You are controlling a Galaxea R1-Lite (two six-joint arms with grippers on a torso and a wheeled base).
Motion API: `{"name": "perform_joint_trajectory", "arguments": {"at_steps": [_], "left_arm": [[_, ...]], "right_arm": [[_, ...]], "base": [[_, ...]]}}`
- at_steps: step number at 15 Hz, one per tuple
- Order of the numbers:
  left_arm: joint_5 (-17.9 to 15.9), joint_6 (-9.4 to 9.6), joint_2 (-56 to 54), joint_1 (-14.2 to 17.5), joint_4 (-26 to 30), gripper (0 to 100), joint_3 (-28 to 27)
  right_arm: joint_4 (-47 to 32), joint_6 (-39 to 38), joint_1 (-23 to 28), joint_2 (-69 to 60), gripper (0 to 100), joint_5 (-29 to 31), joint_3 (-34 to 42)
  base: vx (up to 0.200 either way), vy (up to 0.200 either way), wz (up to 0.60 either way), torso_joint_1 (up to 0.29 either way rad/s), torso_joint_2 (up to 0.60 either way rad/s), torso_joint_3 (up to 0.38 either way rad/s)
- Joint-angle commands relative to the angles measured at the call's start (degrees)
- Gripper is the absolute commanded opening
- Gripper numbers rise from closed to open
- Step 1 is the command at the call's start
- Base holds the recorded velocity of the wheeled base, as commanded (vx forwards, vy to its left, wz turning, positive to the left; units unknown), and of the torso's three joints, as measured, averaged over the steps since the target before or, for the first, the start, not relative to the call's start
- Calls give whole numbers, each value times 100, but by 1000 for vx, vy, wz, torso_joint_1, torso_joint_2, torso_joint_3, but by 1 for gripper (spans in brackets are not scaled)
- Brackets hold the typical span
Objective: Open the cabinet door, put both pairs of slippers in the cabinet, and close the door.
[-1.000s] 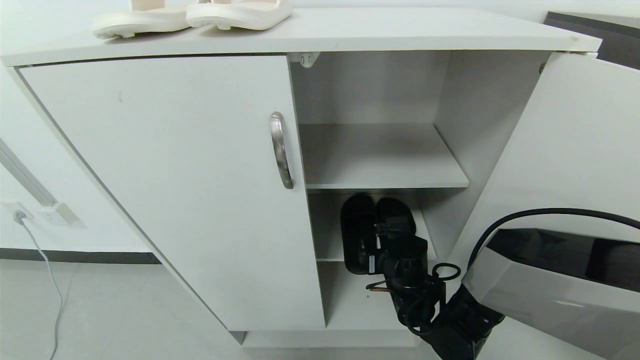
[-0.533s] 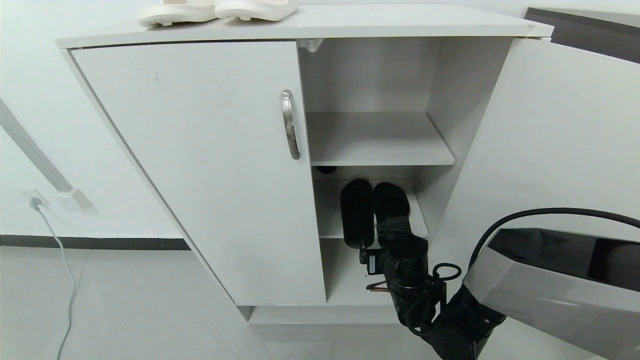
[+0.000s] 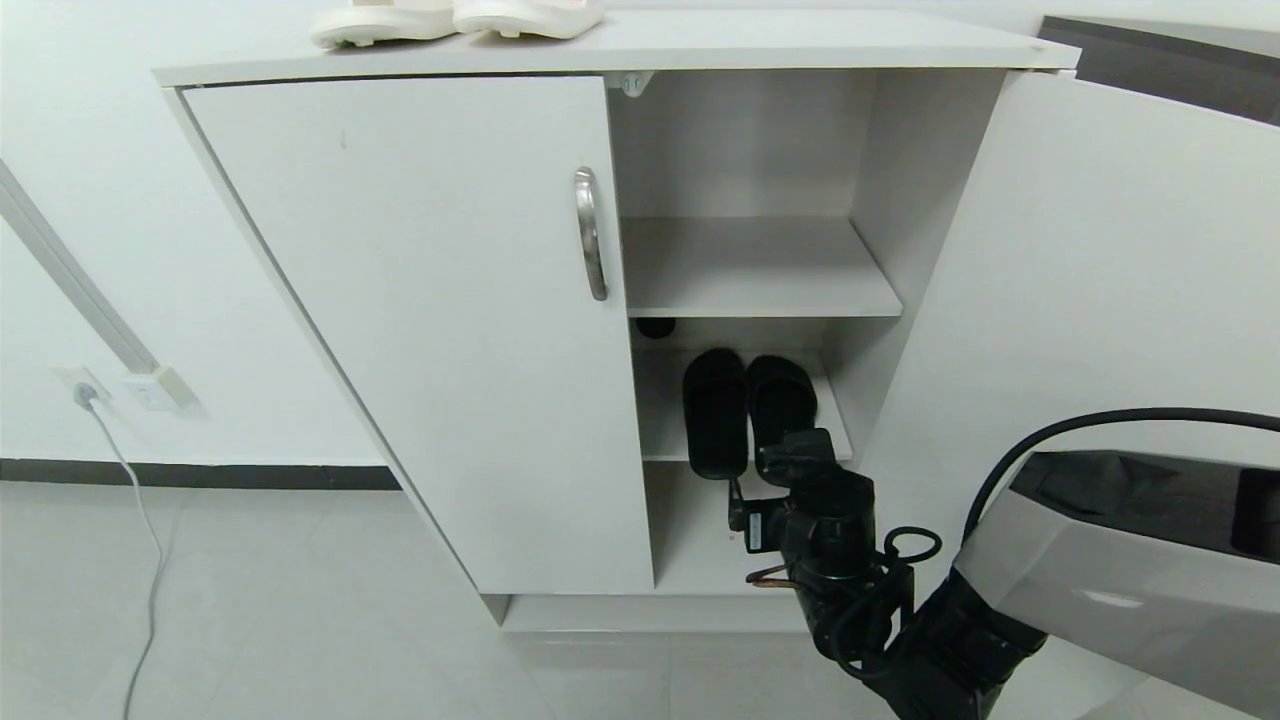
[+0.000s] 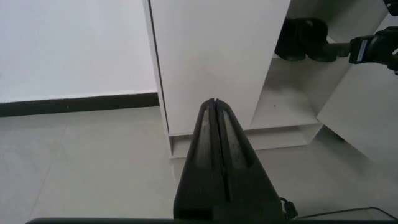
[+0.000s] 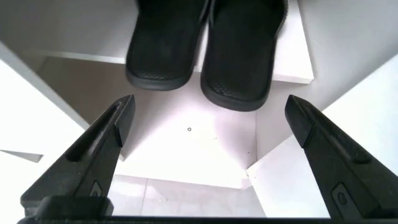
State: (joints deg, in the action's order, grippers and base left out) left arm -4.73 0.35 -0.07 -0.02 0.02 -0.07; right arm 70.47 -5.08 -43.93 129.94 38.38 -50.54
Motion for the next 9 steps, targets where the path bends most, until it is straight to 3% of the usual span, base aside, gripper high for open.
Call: {"name": "perform_joint_trajectory", "arguments": {"at_steps": [1,5,9], "left_arm": [[-2,0,7,2,-2,0,-1],[-2,0,7,2,-2,0,-10],[-2,9,7,2,-2,0,-1]], "right_arm": [[1,-1,-1,-56,100,3,44],[1,25,-10,-74,100,3,80],[-7,245,25,-355,100,-14,124]], "base": [[0,0,0,0,0,0],[0,0,0,2,1,16],[0,0,0,2,6,168]]}}
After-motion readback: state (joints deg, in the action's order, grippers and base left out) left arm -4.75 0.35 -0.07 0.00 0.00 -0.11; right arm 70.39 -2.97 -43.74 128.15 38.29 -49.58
